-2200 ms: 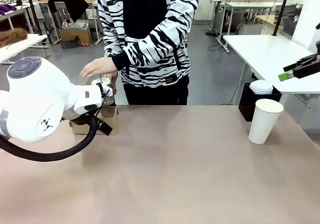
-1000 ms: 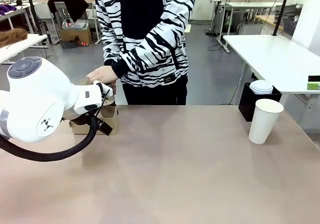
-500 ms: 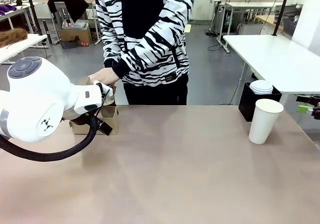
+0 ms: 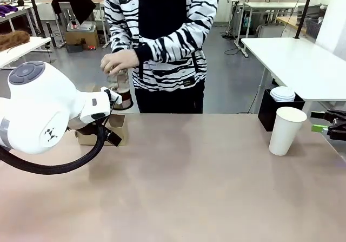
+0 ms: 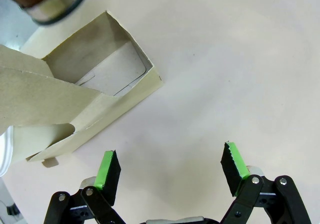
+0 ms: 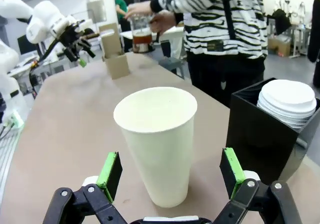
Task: Pour a drink into a cup and package it in a carrier.
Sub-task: Pick up the 600 ml Paper Cup and place it in the middle top area of the table.
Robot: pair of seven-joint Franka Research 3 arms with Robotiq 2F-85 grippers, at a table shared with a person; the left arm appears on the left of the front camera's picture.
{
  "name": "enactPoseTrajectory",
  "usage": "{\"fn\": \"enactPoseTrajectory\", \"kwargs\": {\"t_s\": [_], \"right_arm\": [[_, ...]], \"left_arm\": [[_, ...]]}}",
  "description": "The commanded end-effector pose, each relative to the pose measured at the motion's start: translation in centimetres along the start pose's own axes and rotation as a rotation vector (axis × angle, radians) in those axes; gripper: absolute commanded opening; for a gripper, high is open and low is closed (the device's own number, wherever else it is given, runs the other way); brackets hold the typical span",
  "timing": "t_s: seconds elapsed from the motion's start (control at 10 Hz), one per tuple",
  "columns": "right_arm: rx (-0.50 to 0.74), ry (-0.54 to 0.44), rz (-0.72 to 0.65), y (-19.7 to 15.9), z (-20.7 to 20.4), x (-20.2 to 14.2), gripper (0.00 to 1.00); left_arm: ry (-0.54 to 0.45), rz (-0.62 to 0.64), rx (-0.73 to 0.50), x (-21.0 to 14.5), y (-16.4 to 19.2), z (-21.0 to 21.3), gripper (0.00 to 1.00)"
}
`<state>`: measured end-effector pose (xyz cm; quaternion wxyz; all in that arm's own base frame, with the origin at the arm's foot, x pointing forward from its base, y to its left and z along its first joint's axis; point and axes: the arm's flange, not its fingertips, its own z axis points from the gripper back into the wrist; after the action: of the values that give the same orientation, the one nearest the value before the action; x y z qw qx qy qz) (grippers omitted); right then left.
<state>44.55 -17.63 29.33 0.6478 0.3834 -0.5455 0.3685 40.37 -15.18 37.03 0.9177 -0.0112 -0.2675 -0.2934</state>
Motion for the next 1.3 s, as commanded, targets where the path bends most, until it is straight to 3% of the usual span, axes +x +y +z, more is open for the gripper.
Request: {"fn": "enactPoseTrajectory", "kwargs": {"t_s": [0.0, 0.2, 0.4, 1.2], "right_arm": [[-0.021, -0.033, 0.005, -0.1, 0.4, 0.4, 1.00], [0.057, 0.016, -0.002, 0.1, -0.6, -0.9, 1.00], [0.082, -0.002, 0.005, -0.1, -1.6, -2.4, 1.00], [0.006, -0.066, 0.010, 0.6, -7.0, -5.3, 1.00]], "left_arm": [[-0.001, 0.000, -0.001, 0.0, 0.0, 0.0, 1.00], [-0.001, 0.000, -0.001, 0.0, 0.0, 0.0, 1.00], [-0.001, 0.000, -0.001, 0.0, 0.0, 0.0, 1.00], [-0.001, 0.000, -0.001, 0.0, 0.0, 0.0, 1.00]]}}
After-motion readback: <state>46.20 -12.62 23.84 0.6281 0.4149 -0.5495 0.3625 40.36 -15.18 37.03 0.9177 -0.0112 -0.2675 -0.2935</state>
